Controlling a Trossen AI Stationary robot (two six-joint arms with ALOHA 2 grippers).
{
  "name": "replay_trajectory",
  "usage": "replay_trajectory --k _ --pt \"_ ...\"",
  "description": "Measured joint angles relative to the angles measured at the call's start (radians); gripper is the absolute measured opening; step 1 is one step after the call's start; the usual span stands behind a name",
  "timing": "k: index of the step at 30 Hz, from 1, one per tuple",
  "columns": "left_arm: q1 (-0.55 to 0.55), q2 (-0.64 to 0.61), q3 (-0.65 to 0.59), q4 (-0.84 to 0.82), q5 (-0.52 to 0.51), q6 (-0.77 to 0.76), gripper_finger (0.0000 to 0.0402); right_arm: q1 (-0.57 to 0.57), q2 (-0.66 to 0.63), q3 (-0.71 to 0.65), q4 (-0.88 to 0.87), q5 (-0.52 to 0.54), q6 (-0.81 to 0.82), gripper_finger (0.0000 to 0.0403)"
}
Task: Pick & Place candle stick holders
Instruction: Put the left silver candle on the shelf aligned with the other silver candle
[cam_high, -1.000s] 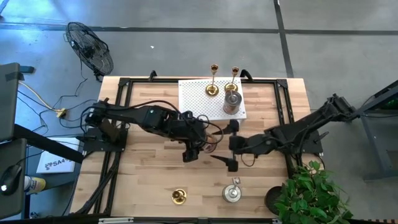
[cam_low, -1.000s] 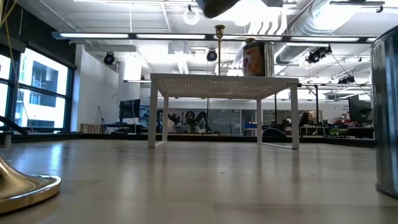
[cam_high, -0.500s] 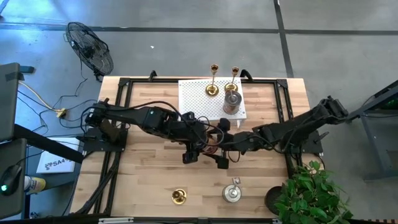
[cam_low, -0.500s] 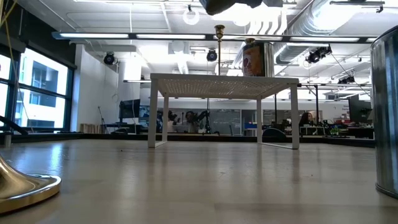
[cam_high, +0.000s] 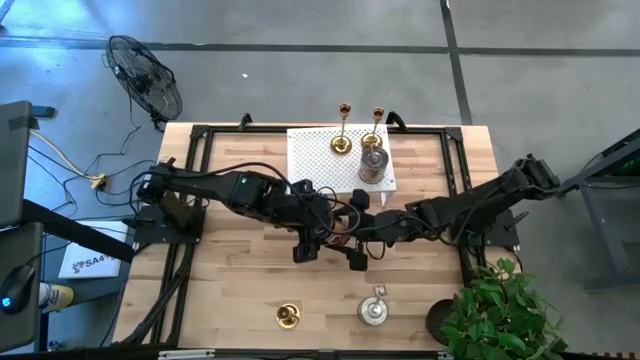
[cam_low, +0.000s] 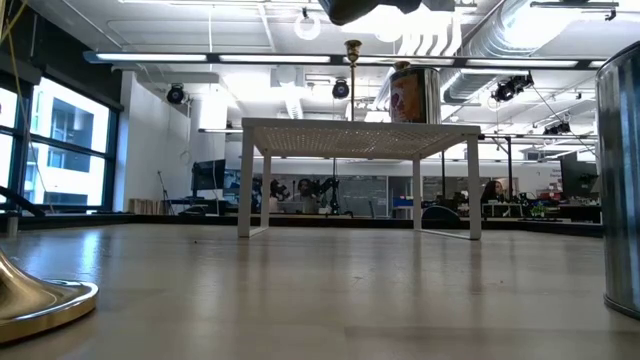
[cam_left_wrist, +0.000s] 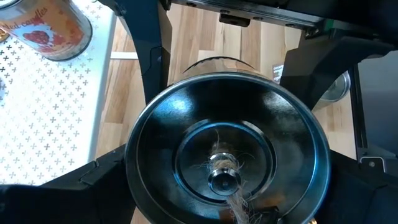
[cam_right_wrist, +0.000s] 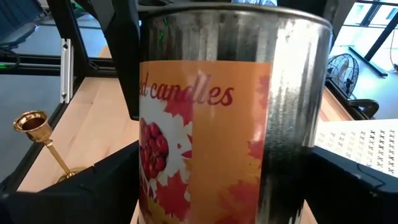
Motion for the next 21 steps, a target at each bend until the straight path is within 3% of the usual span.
replay_trajectory --k 4,9,16,21 --pt "0.000 0.000 0.000 0.001 -0.008 0.000 0.0352 0.000 -0.001 0.000 -0.007 -0.001 0.000 0.0354" --pt "0.000 0.000 0.000 0.007 -0.012 0.012 0.0388 0.000 -0.002 0.000 -0.019 -0.008 0.000 0.0354" --pt "0.000 0.000 0.000 0.005 0.025 0.010 0.0367 0.001 -0.002 0.000 -0.034 -0.006 0.006 0.0354" --pt "0.000 -0.010 0.001 -0.003 0.037 0.010 0.0376 0.001 -0.007 0.001 -0.053 -0.003 0.015 0.0354"
